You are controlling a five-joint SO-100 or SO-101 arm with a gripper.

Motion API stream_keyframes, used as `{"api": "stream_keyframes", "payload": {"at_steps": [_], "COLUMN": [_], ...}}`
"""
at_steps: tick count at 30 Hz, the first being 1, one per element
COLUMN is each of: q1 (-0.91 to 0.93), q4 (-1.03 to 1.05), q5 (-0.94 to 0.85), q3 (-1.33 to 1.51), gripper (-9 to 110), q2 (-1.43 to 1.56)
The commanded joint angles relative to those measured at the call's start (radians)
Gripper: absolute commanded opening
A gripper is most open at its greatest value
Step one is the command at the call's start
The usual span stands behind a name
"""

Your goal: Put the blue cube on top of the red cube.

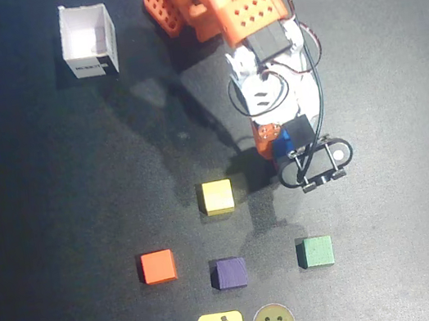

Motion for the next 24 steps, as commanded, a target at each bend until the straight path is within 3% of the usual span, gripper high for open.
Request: {"api": "stream_keyframes", "payload": {"at_steps": [1,24], "q1": [-0.015,-0.025], "q4": [-0.020,-0.044], "q5": [0.009,0.038], "q3": [0.003,0.043], "gripper": [2,6], "q2": [0.054,0.077]}}
